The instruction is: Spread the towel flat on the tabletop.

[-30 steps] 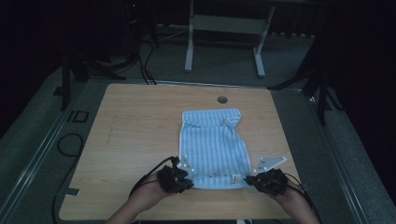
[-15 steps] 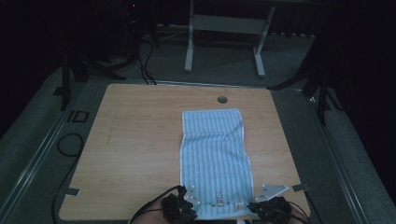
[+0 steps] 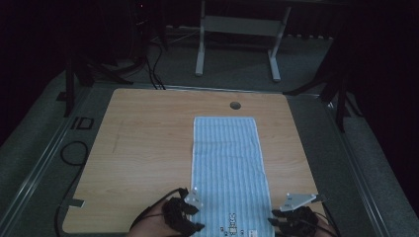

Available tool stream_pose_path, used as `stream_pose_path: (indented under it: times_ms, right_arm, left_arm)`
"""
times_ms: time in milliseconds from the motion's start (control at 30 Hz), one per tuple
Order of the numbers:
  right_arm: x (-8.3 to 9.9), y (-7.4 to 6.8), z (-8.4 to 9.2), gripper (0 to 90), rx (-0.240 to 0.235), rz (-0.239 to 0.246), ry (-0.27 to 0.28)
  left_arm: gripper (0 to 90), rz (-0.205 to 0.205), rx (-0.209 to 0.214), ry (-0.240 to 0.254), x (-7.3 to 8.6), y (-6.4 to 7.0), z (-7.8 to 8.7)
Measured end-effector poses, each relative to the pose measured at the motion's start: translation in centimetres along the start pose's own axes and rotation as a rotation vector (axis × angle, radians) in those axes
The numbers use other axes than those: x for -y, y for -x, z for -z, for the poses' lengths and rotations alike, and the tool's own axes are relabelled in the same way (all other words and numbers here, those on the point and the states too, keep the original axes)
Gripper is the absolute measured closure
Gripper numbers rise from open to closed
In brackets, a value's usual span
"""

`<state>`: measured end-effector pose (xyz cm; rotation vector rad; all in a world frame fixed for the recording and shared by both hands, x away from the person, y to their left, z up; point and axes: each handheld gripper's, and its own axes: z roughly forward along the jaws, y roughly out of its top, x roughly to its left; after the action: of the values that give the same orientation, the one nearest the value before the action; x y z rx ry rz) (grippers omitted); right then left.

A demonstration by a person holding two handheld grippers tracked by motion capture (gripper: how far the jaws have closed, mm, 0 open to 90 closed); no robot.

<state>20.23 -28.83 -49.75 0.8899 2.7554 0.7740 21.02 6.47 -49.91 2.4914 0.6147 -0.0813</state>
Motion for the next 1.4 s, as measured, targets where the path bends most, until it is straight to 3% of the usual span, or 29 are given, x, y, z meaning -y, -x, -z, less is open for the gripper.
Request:
stream_pose_path:
  times_ms: [33, 67, 100, 200, 267, 333, 367, 400, 433, 467, 567, 667, 800, 867, 1000, 1067, 1200, 1400]
  right_arm:
    - [0.0, 0.0, 0.0, 66.8, 0.0, 0.0, 0.0]
    - [-0.8, 1.5, -0.2, 69.8, 0.017, -0.009, 0.024]
    - [-0.8, 1.5, -0.2, 69.8, 0.017, -0.009, 0.024]
    - [-2.2, 3.4, -0.9, 83.4, 0.041, -0.016, 0.031]
    - [-3.4, 4.9, -1.6, 89.6, 0.062, -0.011, 0.028]
    - [-5.3, 6.8, -2.7, 89.9, 0.083, 0.005, 0.03]
    - [-5.3, 6.8, -2.7, 89.9, 0.083, 0.005, 0.03]
    - [-6.6, 8.1, -3.6, 89.8, 0.108, 0.002, 0.027]
    - [-6.6, 8.1, -3.6, 89.8, 0.108, 0.002, 0.027]
    - [-7.1, 8.7, -3.9, 89.8, 0.116, -0.002, 0.031]
    - [-9.2, 11.4, -5.3, 89.6, 0.147, -0.065, 0.061]
    - [-11.0, 13.7, -7.0, 85.7, 0.187, -0.119, 0.067]
    - [-11.8, 14.6, -8.3, 86.8, 0.207, -0.154, 0.063]
    - [-12.5, 15.0, -9.8, 87.4, 0.201, -0.172, 0.043]
    - [-12.9, 15.3, -10.8, 86.8, 0.204, -0.167, 0.011]
    - [-13.0, 15.6, -11.3, 85.8, 0.204, -0.17, -0.014]
    - [-13.1, 15.9, -11.4, 84.6, 0.196, -0.176, -0.021]
    - [-14.2, 17.2, -11.8, 83.8, 0.213, -0.181, -0.054]
  left_arm:
    - [46.6, 0.01, -0.013, 0.006, -0.1, -0.6, 0.2]
    - [46.6, 0.049, -0.058, 0.019, -0.4, -2.4, 0.5]
    - [46.8, 0.049, -0.058, 0.019, -0.4, -2.4, 0.5]
    - [47.6, 0.078, -0.112, 0.037, -1.1, -5.3, 0.7]
    - [50.2, 0.086, -0.136, 0.039, -1.5, -6.4, 0.7]
    - [50.1, 0.069, -0.177, 0.06, -2.6, -7.9, 0.6]
    - [50.1, 0.069, -0.177, 0.06, -2.6, -7.9, 0.6]
    - [50.0, 0.067, -0.201, 0.073, -3.6, -9.2, 0.4]
    - [49.7, 0.067, -0.201, 0.073, -3.6, -9.2, 0.4]
    - [49.7, 0.088, -0.209, 0.075, -4.2, -10.1, 0.2]
    - [45.4, 0.118, -0.243, 0.078, -5.6, -12.1, -0.5]
    - [42.6, 0.117, -0.29, 0.123, -7.0, -13.8, -1.5]
    - [42.3, 0.121, -0.341, 0.101, -8.1, -16.0, -3.1]
    - [41.9, 0.141, -0.329, 0.091, -8.5, -17.0, -3.7]
    - [41.9, 0.166, -0.325, 0.046, -8.8, -18.4, -5.2]
    - [37.7, 0.178, -0.31, 0.035, -8.7, -18.8, -5.7]
    - [37.3, 0.217, -0.289, 0.04, -9.0, -19.6, -5.6]
    - [36.3, 0.215, -0.322, 0.016, -9.9, -20.4, -5.9]
